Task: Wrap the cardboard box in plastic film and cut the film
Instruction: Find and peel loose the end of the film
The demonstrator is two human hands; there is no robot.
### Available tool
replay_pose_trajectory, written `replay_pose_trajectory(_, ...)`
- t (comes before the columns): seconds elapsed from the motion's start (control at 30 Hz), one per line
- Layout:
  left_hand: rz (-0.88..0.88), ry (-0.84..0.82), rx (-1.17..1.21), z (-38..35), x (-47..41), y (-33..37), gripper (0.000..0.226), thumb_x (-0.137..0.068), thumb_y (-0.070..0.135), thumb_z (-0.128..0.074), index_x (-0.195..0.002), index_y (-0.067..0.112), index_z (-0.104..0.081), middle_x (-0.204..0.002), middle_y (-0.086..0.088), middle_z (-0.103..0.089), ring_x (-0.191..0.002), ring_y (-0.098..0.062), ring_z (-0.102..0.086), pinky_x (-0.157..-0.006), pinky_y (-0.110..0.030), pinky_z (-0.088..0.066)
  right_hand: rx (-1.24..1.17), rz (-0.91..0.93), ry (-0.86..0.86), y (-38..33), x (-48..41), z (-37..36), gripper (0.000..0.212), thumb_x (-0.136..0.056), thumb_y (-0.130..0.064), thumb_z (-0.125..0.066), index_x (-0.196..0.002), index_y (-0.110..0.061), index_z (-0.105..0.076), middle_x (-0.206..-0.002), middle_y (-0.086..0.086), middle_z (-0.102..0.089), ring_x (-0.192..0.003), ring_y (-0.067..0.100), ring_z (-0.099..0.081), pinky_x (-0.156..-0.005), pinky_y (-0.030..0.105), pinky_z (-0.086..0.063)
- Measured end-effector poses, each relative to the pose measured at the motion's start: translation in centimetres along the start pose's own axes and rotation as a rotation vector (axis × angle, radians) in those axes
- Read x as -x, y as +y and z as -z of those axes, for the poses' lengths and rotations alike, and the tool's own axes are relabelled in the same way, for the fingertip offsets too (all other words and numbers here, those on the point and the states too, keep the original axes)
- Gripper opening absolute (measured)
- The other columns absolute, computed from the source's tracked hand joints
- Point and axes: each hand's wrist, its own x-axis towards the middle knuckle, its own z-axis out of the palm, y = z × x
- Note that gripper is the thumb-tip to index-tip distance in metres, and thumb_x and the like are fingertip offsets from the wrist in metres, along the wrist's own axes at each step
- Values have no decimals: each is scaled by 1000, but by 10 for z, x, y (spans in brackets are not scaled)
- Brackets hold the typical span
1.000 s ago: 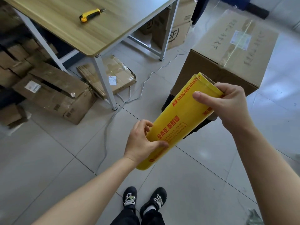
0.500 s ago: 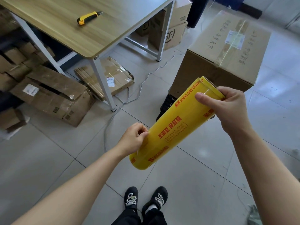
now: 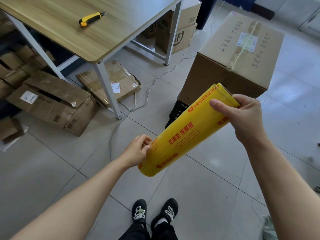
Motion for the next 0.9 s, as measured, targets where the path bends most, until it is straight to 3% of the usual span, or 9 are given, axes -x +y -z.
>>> replay_pose_trajectory(0.1,45,29,-88,1,-3,-3,11,-97,18,-53,-87,18,-57,-88,-1,-59,-83,-18,-54,-65,-26,-43,-8,0,1,2,-2,1,54,-70,-36,-79,-77,14,-59,-68,11,-59,-62,12,-60,-54,22,-50)
replay_pose_trajectory(0.23,44,41,-92,0,-6,0,15,-98,17,-48,-83,17,-51,-91,-3,-56,-81,-17,-50,-66,-27,-39,14,3,10,4,-3,0,54,-71,-36,-80,-78,13,-60,-70,14,-61,-61,10,-61,-53,20,-51)
replay_pose_trajectory(0.37,109,93,372,-1,-3,2,18,-98,8,-43,-82,13,-50,-76,-5,-59,-71,-19,-53,-66,-31,-44,55,-20,48,9,-6,-3,40,-70,-43,-75,-71,-5,-62,-69,2,-61,-62,5,-61,-55,18,-52)
replay_pose_trajectory(0.47,148,37,622,-1,-1,9,21,-100,8,-42,-81,14,-47,-66,-2,-50,-64,-17,-43,-59,-26,-37,48,-49,90,14,-8,-4,43,-68,-45,-74,-73,-4,-61,-69,0,-59,-60,2,-60,-55,18,-50)
replay_pose_trajectory(0.53,133,-59,549,3,-4,19,19,-99,28,-50,-84,16,-50,-69,1,-49,-66,-15,-43,-59,-24,-34,46,-51,107,15,-9,-6,47,-68,-44,-75,-73,0,-61,-67,0,-57,-58,2,-58,-53,17,-49)
replay_pose_trajectory(0.6,70,-105,291,7,-8,24,25,-92,41,-60,-82,19,-54,-76,4,-55,-73,-14,-51,-63,-25,-38,58,-41,101,15,-10,-8,41,-69,-43,-76,-68,-5,-60,-66,0,-57,-58,2,-58,-52,16,-48)
replay_pose_trajectory(0.7,-30,-54,206,9,-11,25,30,-88,32,-67,-64,22,-53,-73,4,-52,-73,-15,-49,-69,-31,-43,99,-21,79,14,-10,-11,35,-70,-43,-76,-65,-13,-60,-66,0,-59,-58,3,-58,-52,20,-50)
replay_pose_trajectory(0.8,-17,-34,503,7,-9,28,15,-70,19,-63,-57,12,-60,-73,-3,-55,-67,-15,-51,-67,-27,-45,117,-15,80,14,-11,-12,38,-72,-43,-76,-70,-7,-63,-69,3,-61,-63,12,-61,-57,30,-54)
replay_pose_trajectory(0.9,80,-29,747,7,-11,33,21,-72,13,-60,-51,13,-59,-56,-6,-57,-51,-20,-46,-46,-22,-41,112,-25,95,15,-13,-12,46,-73,-42,-77,-77,2,-64,-70,5,-61,-66,17,-61,-61,38,-55)
